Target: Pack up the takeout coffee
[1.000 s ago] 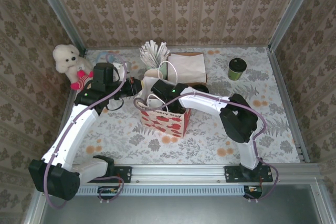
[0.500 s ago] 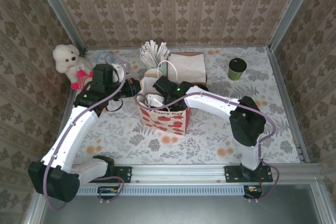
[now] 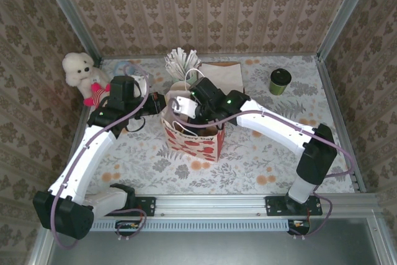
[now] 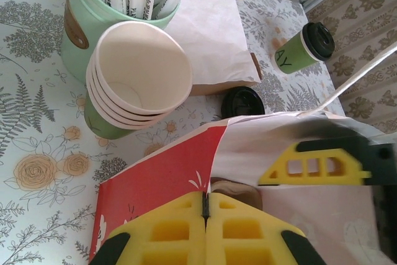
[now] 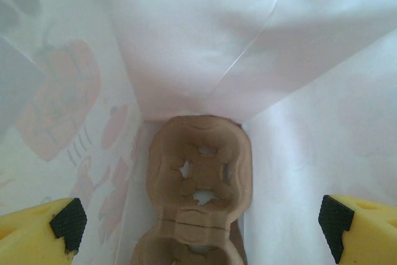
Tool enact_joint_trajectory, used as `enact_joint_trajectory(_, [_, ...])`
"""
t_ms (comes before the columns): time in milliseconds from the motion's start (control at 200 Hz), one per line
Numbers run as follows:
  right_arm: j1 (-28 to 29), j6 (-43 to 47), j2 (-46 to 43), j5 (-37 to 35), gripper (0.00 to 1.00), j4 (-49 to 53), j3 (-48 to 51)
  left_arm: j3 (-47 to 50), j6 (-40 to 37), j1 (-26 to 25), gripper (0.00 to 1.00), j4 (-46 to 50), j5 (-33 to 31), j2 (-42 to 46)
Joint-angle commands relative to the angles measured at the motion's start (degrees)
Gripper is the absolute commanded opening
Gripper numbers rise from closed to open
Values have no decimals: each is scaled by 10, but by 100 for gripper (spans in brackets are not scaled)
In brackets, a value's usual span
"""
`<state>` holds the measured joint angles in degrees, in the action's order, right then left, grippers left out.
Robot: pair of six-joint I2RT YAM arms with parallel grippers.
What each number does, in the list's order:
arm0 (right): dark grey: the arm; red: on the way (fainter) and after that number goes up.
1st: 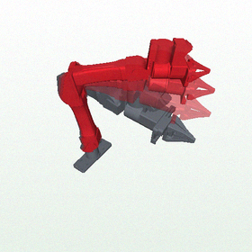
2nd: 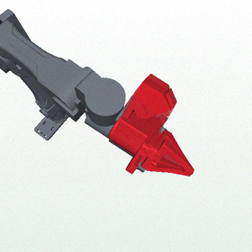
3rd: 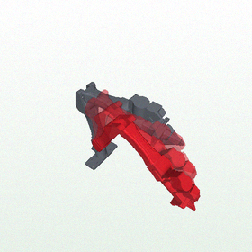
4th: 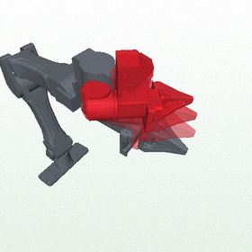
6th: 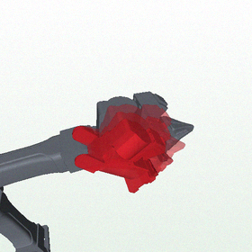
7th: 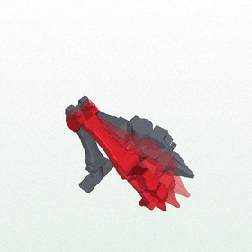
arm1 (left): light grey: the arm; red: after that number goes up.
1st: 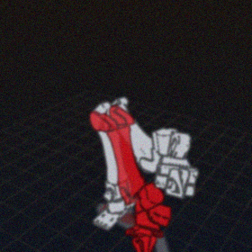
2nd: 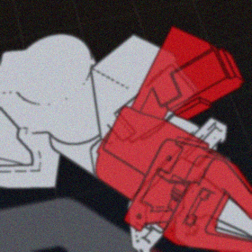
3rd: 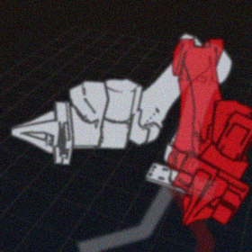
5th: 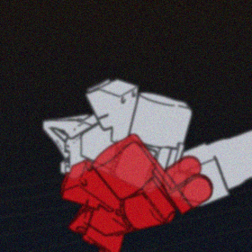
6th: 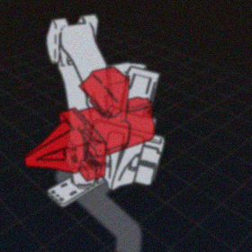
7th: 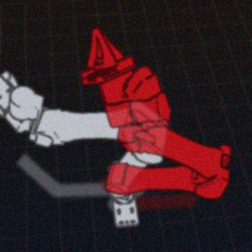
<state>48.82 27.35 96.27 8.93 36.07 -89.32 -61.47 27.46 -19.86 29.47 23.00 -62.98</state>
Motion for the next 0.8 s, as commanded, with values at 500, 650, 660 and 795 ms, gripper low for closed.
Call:
enact_joint_trajectory(500, [-93, -440, -274, -99, 98, 41, 89, -3, -4, -5, 0, -13, 24, -3])
enact_joint_trajectory(650, [-140, -266, -229, -27, 90, 128, 20, -27, -32, -4, 0, 7, 45, -27])
enact_joint_trajectory(660, [-140, -256, -223, -23, 89, 133, 16, -28, -33, -4, 0, 8, 46, -28])
enact_joint_trajectory(795, [-143, -158, -124, 6, 83, 190, -54, -39, -41, -3, 1, 8, 57, -42])
